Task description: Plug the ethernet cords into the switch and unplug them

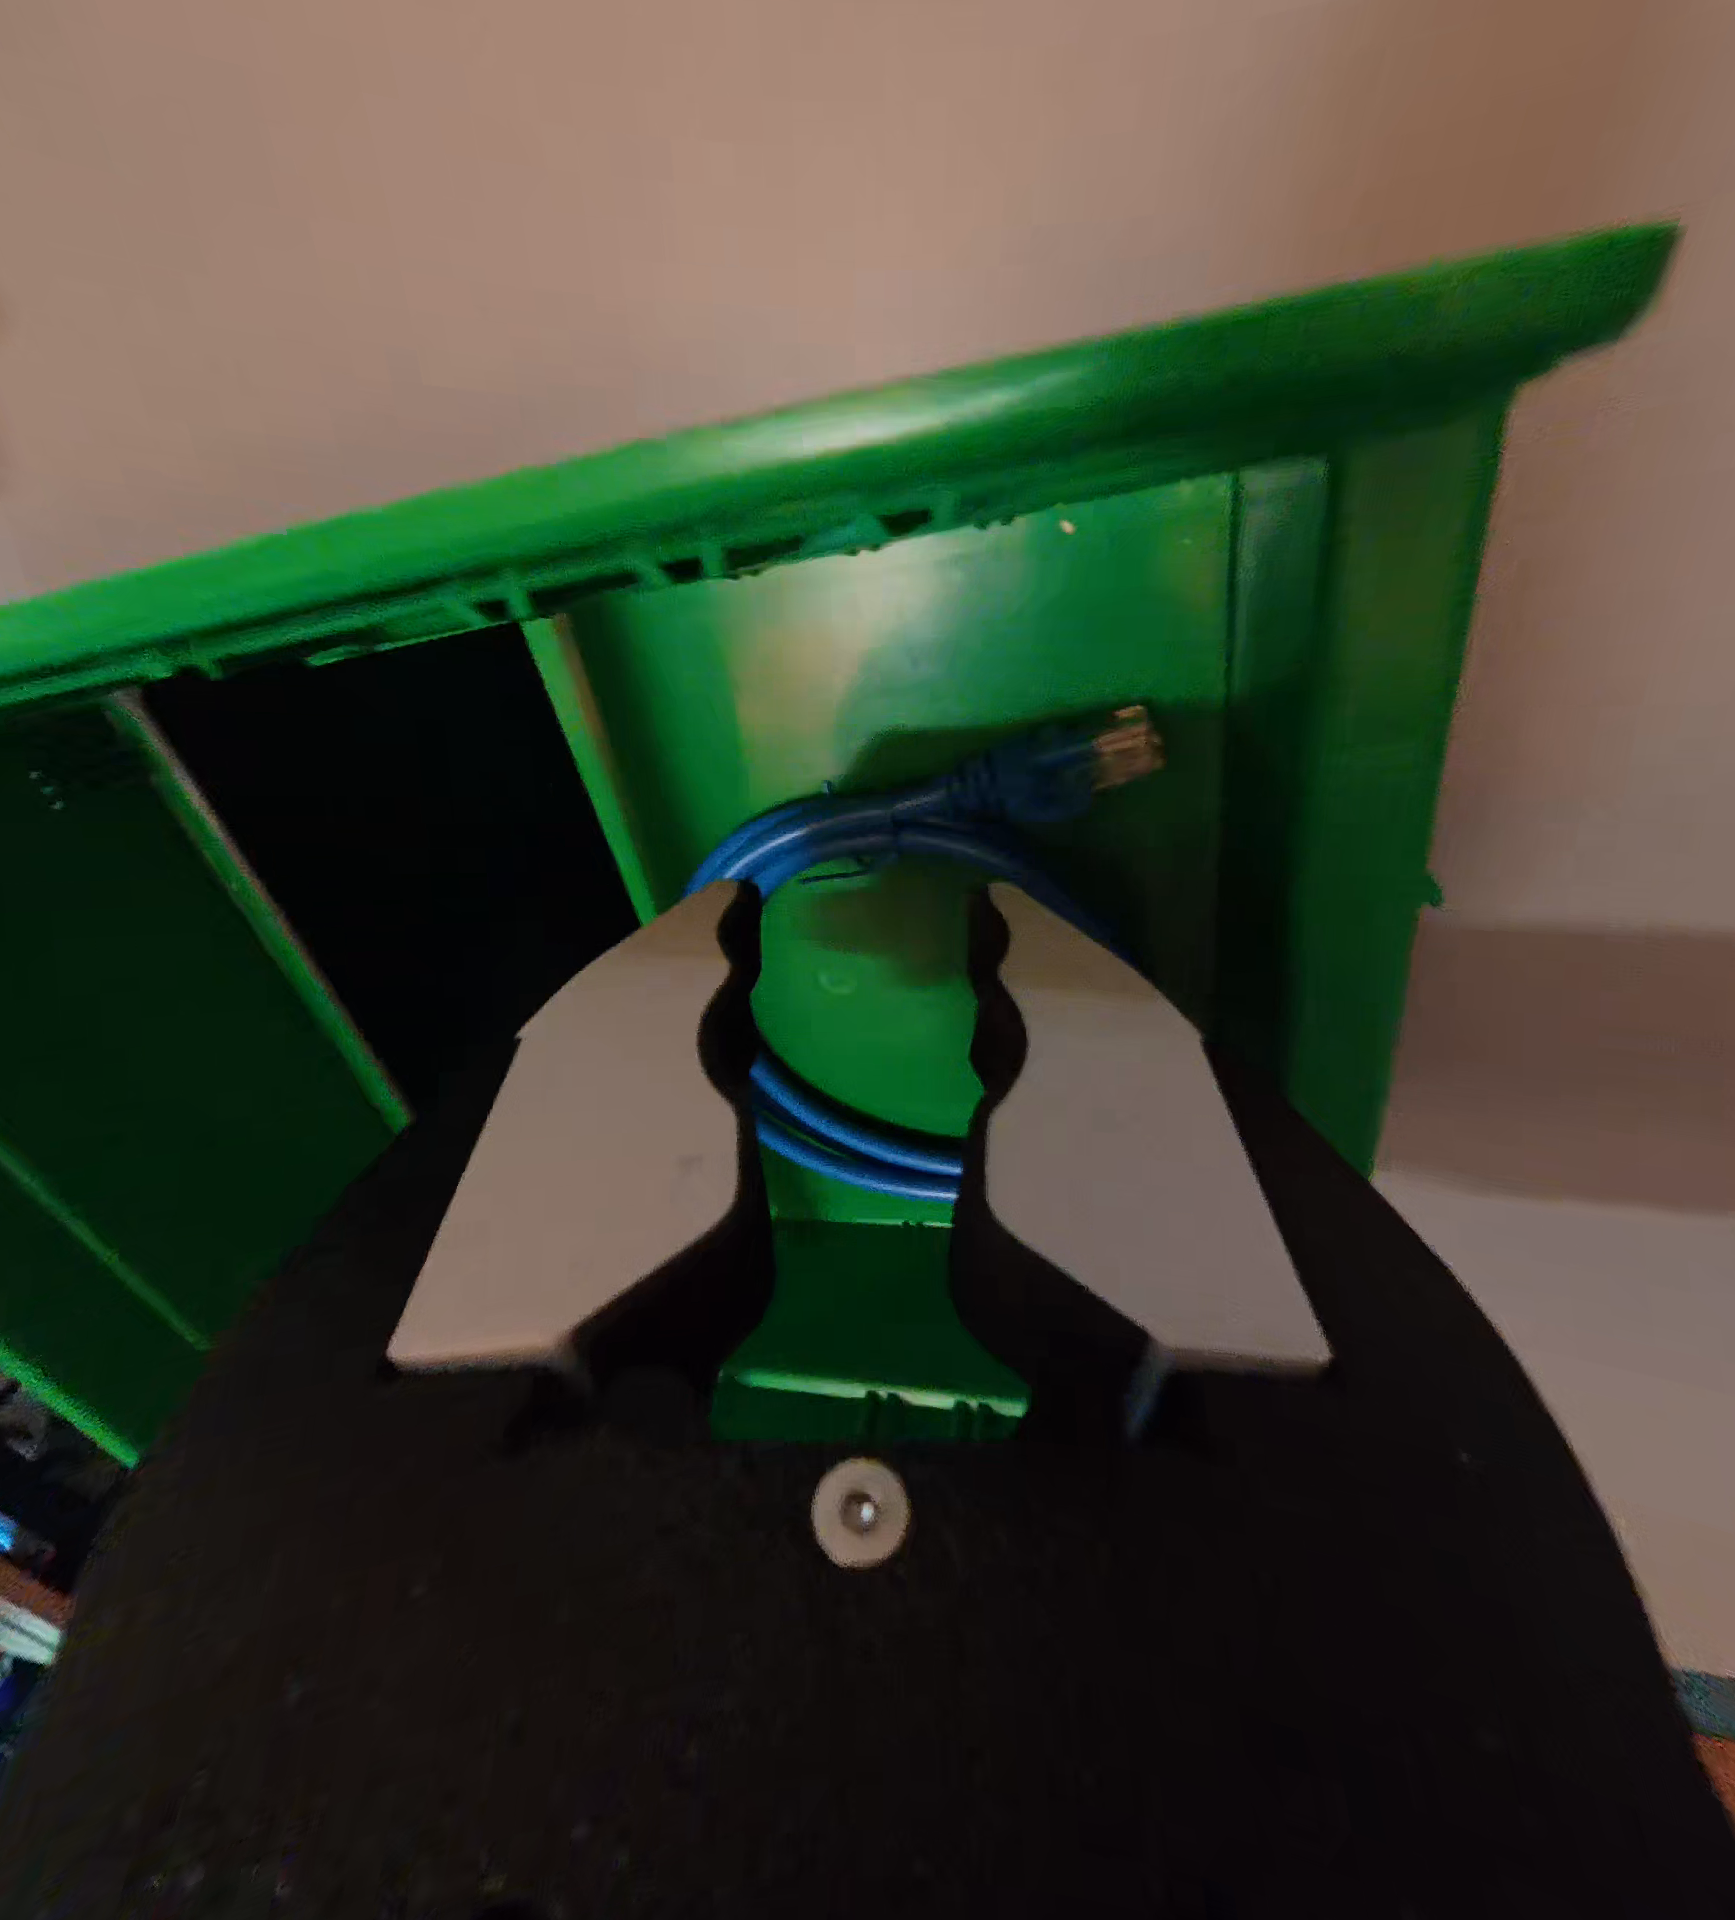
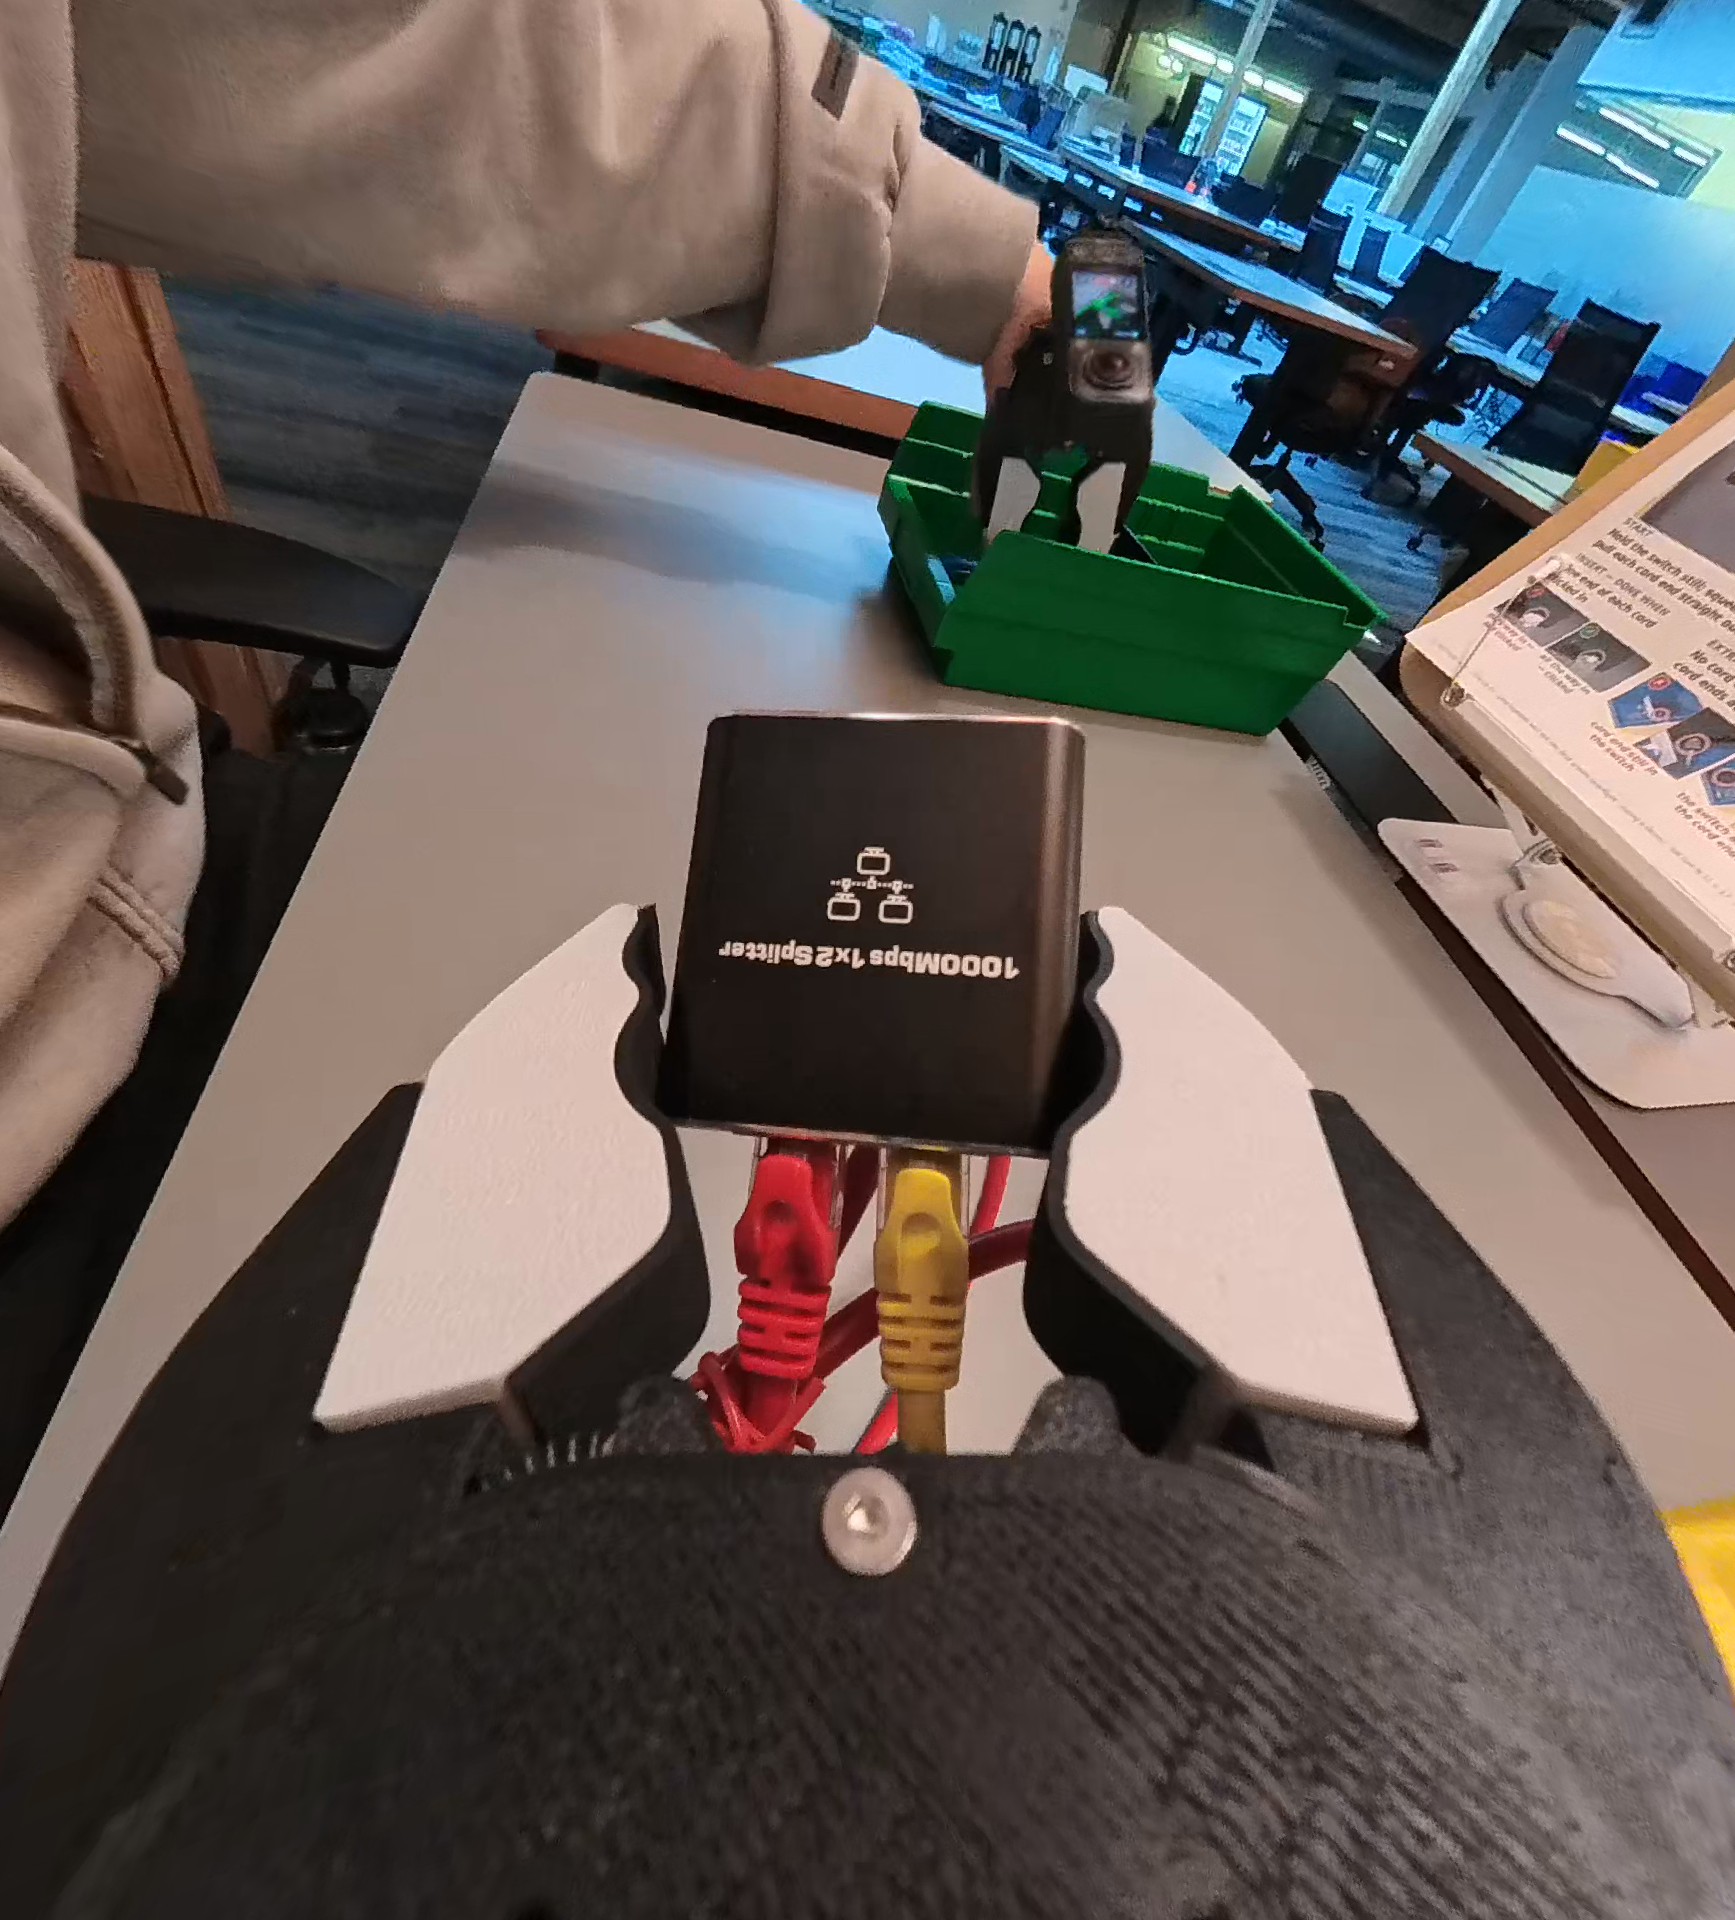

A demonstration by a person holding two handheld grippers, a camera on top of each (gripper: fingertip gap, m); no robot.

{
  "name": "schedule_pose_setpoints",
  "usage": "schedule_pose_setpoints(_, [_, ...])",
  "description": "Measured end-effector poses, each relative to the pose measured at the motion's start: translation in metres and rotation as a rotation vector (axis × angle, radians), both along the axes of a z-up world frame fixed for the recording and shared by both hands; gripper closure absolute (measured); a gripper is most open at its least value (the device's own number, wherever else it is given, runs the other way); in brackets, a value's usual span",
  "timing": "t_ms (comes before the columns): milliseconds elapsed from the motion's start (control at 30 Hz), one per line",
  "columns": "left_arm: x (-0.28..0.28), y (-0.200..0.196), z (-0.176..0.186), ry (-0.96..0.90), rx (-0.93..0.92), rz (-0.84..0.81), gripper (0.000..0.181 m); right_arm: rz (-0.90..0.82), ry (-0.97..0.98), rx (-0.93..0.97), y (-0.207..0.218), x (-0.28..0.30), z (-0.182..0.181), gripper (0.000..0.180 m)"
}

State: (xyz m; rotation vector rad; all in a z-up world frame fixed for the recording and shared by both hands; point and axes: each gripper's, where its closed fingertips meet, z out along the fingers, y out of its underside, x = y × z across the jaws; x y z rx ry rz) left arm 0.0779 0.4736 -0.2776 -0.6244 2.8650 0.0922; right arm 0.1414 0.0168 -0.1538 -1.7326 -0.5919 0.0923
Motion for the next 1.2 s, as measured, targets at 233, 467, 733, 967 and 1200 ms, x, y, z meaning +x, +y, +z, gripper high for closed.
schedule_pose_setpoints(233, [0.011, 0.011, -0.027, -0.080, 0.116, -0.142, 0.144, 0.006, 0.016, 0.006, -0.003, 0.002, 0.001, 0.104])
schedule_pose_setpoints(467, [0.015, 0.011, -0.030, -0.040, 0.109, -0.166, 0.148, 0.008, 0.013, 0.002, -0.003, 0.001, 0.000, 0.104])
schedule_pose_setpoints(733, [0.009, 0.024, -0.023, -0.131, -0.029, 0.212, 0.181, 0.011, 0.008, 0.012, -0.003, -0.001, 0.001, 0.104])
schedule_pose_setpoints(967, [0.026, 0.017, 0.017, -0.398, 0.127, 0.005, 0.167, 0.040, -0.003, 0.009, -0.004, -0.006, 0.001, 0.104])
schedule_pose_setpoints(1200, [-0.010, 0.057, -0.002, -0.085, 0.028, 0.570, 0.134, 0.047, -0.016, -0.008, -0.004, -0.010, -0.001, 0.104])
